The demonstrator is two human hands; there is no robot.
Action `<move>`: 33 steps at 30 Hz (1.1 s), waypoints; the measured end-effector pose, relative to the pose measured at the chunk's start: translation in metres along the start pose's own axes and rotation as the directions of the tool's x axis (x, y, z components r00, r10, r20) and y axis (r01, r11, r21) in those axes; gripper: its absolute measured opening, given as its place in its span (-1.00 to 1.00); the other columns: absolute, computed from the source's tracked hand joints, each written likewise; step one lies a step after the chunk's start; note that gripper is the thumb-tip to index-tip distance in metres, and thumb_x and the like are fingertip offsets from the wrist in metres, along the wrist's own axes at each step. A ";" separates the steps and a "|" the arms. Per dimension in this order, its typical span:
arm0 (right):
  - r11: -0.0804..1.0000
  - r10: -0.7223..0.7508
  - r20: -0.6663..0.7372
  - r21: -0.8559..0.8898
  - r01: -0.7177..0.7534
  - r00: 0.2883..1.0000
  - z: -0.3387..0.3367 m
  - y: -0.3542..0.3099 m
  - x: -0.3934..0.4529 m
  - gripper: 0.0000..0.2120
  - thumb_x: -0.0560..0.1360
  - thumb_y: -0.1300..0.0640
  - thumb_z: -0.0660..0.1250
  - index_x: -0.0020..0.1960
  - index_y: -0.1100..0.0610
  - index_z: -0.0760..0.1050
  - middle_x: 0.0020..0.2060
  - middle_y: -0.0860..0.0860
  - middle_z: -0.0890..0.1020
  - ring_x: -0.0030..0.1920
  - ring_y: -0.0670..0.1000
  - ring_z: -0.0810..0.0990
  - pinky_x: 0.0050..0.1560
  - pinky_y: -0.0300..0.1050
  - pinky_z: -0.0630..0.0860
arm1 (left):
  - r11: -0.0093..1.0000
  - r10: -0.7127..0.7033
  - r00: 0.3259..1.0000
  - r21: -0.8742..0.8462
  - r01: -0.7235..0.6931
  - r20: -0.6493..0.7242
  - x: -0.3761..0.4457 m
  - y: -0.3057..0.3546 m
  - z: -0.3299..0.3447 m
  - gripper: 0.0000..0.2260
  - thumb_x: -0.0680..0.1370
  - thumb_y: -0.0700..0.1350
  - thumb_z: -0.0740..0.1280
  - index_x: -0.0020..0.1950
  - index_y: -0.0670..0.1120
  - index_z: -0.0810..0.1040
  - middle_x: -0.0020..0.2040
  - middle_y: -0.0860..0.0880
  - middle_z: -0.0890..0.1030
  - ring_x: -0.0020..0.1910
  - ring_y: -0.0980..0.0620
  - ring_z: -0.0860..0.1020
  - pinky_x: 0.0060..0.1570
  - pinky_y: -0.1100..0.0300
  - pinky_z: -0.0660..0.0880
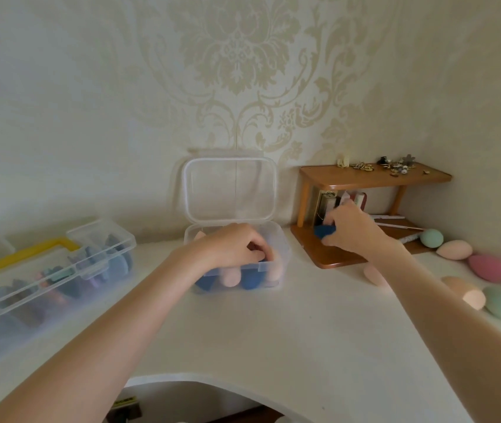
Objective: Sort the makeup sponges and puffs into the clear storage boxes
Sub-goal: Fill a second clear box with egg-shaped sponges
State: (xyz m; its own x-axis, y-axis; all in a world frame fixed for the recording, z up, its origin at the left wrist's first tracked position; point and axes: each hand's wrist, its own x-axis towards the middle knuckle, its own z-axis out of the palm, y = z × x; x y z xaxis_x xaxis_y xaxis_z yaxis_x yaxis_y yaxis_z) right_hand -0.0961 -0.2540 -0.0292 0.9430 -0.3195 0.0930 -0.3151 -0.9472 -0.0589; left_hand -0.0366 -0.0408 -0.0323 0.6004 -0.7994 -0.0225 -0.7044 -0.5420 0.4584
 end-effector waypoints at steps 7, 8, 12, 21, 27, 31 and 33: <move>0.854 -0.313 0.266 0.500 0.148 0.912 -0.039 -0.062 -0.017 -0.84 0.45 0.11 0.37 0.03 0.04 0.54 -0.36 -0.06 0.54 -0.38 -0.09 0.39 -0.30 -0.31 0.32 | 0.999 -0.012 1.000 0.033 0.012 0.019 0.001 -0.006 -0.002 -0.84 0.56 -0.16 0.24 -0.02 -0.01 0.61 -0.26 0.20 0.48 -0.23 0.18 0.46 -0.29 0.49 0.34; 0.886 -0.321 0.333 0.437 0.157 0.887 -0.037 -0.064 -0.014 -0.83 0.44 0.10 0.37 0.03 0.00 0.52 -0.31 -0.01 0.54 -0.37 -0.07 0.38 -0.27 -0.27 0.32 | 0.999 -0.025 1.000 0.024 0.025 0.019 0.000 -0.006 -0.003 -0.85 0.55 -0.15 0.25 0.00 -0.03 0.61 -0.22 0.16 0.51 -0.20 0.15 0.47 -0.31 0.48 0.34; 0.955 -0.295 0.467 0.176 0.239 0.834 -0.035 -0.073 0.001 -0.82 0.46 0.04 0.37 0.04 -0.07 0.46 -0.13 0.06 0.57 -0.32 -0.05 0.41 -0.27 -0.29 0.35 | 0.997 -0.031 0.999 0.069 0.028 0.039 0.001 -0.008 -0.004 -0.80 0.54 -0.17 0.23 0.06 0.00 0.61 -0.32 0.20 0.47 -0.27 0.17 0.42 -0.34 0.42 0.27; 0.917 -0.280 0.451 -0.137 0.376 0.848 -0.007 -0.104 0.016 -0.77 0.37 0.13 0.45 0.01 0.10 0.54 -0.27 -0.03 0.52 -0.12 0.05 0.51 -0.05 -0.18 0.50 | 0.981 -0.094 0.975 0.184 0.057 0.200 0.009 -0.020 -0.005 -0.72 0.55 -0.13 0.15 0.15 0.08 0.55 -0.02 0.09 0.58 -0.02 0.01 0.51 0.03 0.16 0.42; 0.935 -0.246 0.387 -0.147 0.323 0.889 0.004 -0.109 0.008 -0.63 0.36 0.11 0.47 0.12 0.20 0.52 -0.13 0.06 0.55 -0.14 0.07 0.50 -0.23 -0.18 0.40 | 0.987 -0.103 0.978 0.138 0.079 0.181 0.008 -0.019 -0.006 -0.77 0.56 -0.03 0.18 0.13 0.11 0.57 0.01 0.12 0.58 -0.03 0.04 0.51 0.04 0.19 0.39; 0.933 -0.268 0.499 -0.079 0.351 0.824 -0.016 -0.100 0.004 -0.68 0.44 0.10 0.40 0.16 0.15 0.49 -0.06 0.02 0.50 0.03 0.06 0.47 0.02 -0.19 0.42 | 0.992 -0.096 0.986 0.095 0.083 0.139 0.006 -0.015 -0.007 -0.76 0.53 -0.06 0.23 0.15 0.06 0.57 0.06 0.07 0.60 0.04 0.03 0.54 0.04 0.19 0.41; 0.952 -0.247 0.525 -0.024 0.305 0.814 -0.029 -0.093 0.000 -0.88 0.50 0.15 0.34 0.00 0.18 0.51 -0.10 0.02 0.51 0.04 0.03 0.44 -0.08 -0.27 0.42 | 0.997 -0.072 0.992 0.025 0.070 0.102 0.002 -0.016 -0.011 -0.76 0.52 -0.09 0.25 0.16 0.06 0.58 0.05 0.06 0.62 0.04 0.05 0.56 0.01 0.23 0.41</move>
State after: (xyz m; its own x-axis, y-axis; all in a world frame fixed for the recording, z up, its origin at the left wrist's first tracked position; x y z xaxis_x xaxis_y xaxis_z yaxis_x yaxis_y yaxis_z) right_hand -0.0702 -0.1666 0.0055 0.9021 -0.0122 -0.4313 -0.0152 -0.9999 -0.0035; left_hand -0.0200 -0.0313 -0.0302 0.6080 -0.7804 -0.1459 -0.6698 -0.6029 0.4335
